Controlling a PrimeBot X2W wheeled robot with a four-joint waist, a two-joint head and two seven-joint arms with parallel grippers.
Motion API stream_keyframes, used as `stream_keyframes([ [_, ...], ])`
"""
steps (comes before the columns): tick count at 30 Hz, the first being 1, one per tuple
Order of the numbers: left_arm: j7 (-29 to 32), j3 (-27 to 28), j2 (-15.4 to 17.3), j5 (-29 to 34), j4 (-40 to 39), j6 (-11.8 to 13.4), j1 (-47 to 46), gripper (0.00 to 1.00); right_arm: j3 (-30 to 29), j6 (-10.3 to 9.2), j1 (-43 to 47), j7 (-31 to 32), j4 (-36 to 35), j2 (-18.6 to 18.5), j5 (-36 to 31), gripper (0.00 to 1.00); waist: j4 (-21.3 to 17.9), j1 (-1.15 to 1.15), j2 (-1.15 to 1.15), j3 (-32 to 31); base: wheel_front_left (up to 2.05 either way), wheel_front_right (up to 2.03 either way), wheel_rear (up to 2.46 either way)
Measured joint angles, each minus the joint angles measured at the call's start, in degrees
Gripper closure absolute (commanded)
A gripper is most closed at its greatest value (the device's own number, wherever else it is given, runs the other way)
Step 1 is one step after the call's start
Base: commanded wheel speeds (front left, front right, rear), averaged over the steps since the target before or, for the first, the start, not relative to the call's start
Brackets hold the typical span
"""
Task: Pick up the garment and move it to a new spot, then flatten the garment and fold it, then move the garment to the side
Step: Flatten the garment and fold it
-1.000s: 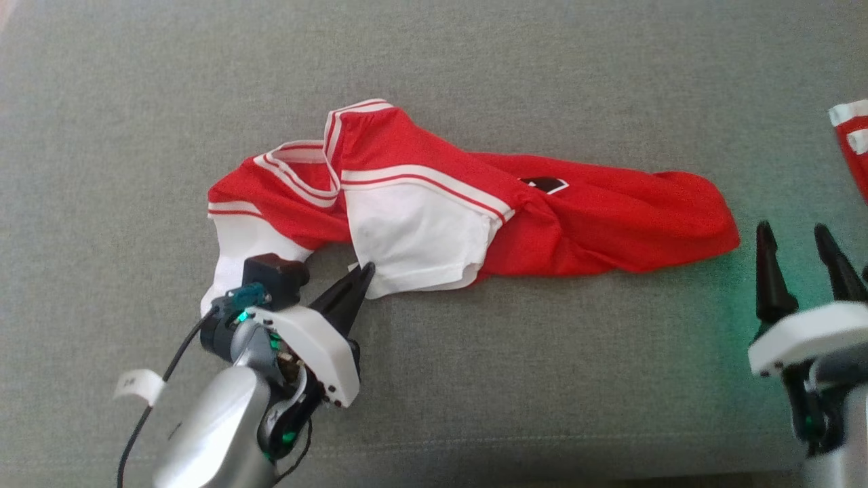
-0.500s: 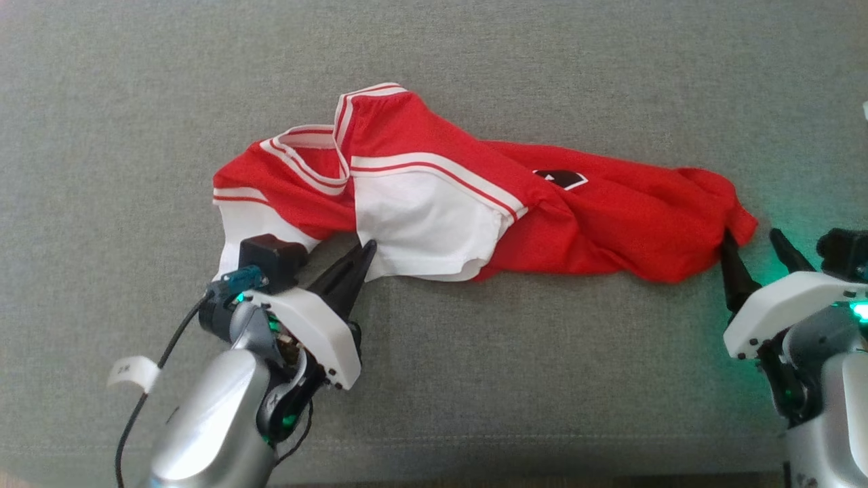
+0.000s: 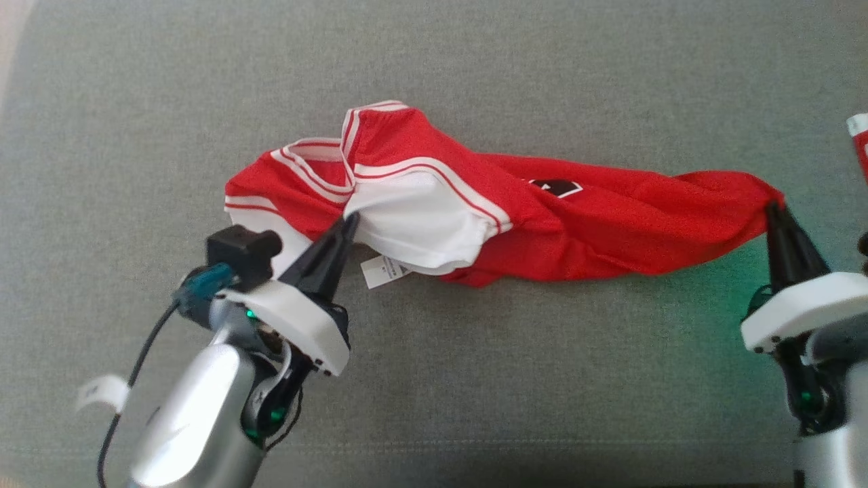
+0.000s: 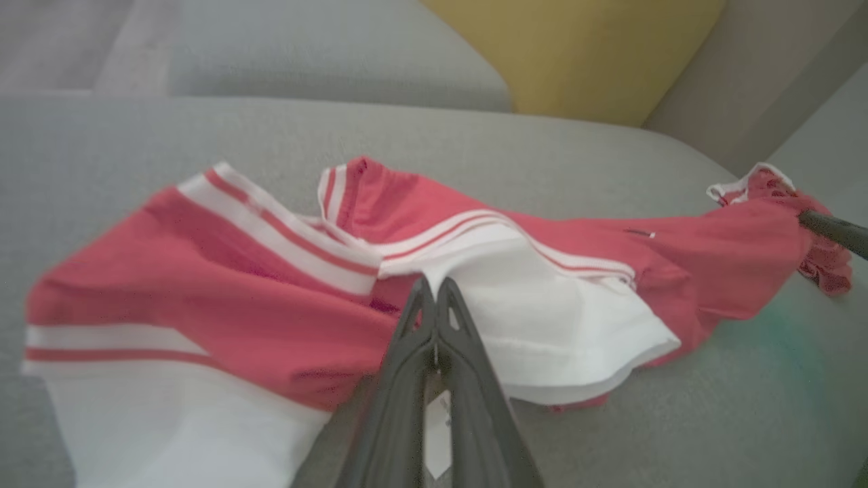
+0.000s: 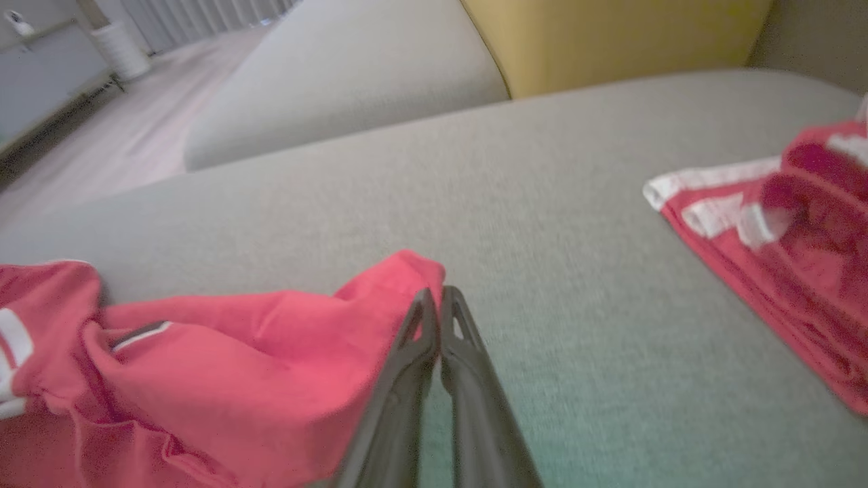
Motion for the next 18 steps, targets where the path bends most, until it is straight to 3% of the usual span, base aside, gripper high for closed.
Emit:
stream_keyframes([
  [8,-1.4,3.2,3.3,1.0,-13.2,3.5,2.0,1.00,-0.5,0.00,1.9,-1.7,-12.8,0.3,0.8,1.00,-0.3,0.00,0.00,-4.1,0.00,0.00,0.00],
  [12,0.0,4.8,4.7,1.6,-19.8,4.5,1.7,1.00,-1.7,0.00,1.4,-1.4,-19.0,-1.7,0.7,1.00,-0.2,0.00,0.00,-6.2,0.00,0.00,0.00],
  [18,2.7,7.4,7.7,3.2,-27.4,4.7,-6.0,1.00,-4.4,0.00,-7.2,3.0,-27.5,-2.8,3.4,1.00,0.0,0.00,0.00,-8.9,0.00,0.00,0.00],
])
